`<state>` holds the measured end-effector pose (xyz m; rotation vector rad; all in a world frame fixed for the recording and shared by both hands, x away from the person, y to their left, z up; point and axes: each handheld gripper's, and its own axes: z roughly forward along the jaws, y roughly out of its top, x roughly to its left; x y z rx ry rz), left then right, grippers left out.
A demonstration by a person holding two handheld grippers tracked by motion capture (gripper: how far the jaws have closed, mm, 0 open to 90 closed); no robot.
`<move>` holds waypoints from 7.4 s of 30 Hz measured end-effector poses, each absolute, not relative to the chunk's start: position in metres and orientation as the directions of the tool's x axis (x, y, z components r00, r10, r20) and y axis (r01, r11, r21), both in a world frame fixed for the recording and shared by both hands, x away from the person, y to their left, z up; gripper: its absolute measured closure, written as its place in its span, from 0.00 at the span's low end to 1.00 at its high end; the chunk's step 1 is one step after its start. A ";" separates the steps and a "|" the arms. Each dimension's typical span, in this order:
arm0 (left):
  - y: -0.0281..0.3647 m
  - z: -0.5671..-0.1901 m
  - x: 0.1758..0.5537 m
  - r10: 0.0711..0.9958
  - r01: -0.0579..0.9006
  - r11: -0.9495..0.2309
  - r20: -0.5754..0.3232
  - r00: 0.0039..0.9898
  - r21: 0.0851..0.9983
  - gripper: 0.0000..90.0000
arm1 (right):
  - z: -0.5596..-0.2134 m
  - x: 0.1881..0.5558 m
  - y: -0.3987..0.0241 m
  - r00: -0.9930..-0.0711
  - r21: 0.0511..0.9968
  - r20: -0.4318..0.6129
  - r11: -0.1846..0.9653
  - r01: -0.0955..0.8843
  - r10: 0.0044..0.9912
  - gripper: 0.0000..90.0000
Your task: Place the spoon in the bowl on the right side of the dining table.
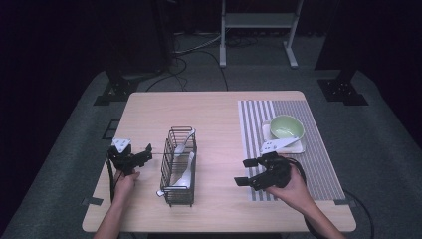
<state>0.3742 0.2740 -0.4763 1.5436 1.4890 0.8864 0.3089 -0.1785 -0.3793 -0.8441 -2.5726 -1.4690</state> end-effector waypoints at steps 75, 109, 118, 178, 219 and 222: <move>0.273 -0.476 0.374 0.997 0.439 -0.003 -0.030 0.068 0.899 0.01 | -0.351 0.336 -0.103 -0.874 0.745 0.372 0.462 0.481 0.311 0.22; 0.273 -0.476 0.374 0.997 0.438 -0.004 -0.030 0.071 0.899 0.01 | -0.343 0.360 -0.063 -0.856 0.714 0.425 0.473 0.517 0.293 0.25; 0.273 -0.476 0.374 0.997 0.438 -0.006 -0.029 0.073 0.899 0.01 | -0.345 0.364 -0.056 -0.847 0.701 0.430 0.476 0.531 0.312 0.30; 0.274 -0.476 0.374 0.997 0.440 0.000 -0.035 0.073 0.898 0.01 | -0.333 0.372 -0.054 -0.771 0.653 0.522 0.411 0.636 0.364 0.95; 0.272 -0.476 0.374 0.997 0.437 -0.005 -0.030 0.072 0.899 0.01 | -0.291 0.374 -0.088 -0.718 0.672 0.628 0.257 0.695 0.299 0.95; 0.272 -0.476 0.374 0.997 0.438 -0.005 -0.029 0.072 0.899 0.01 | -0.288 0.373 -0.091 -0.717 0.673 0.629 0.251 0.696 0.299 0.95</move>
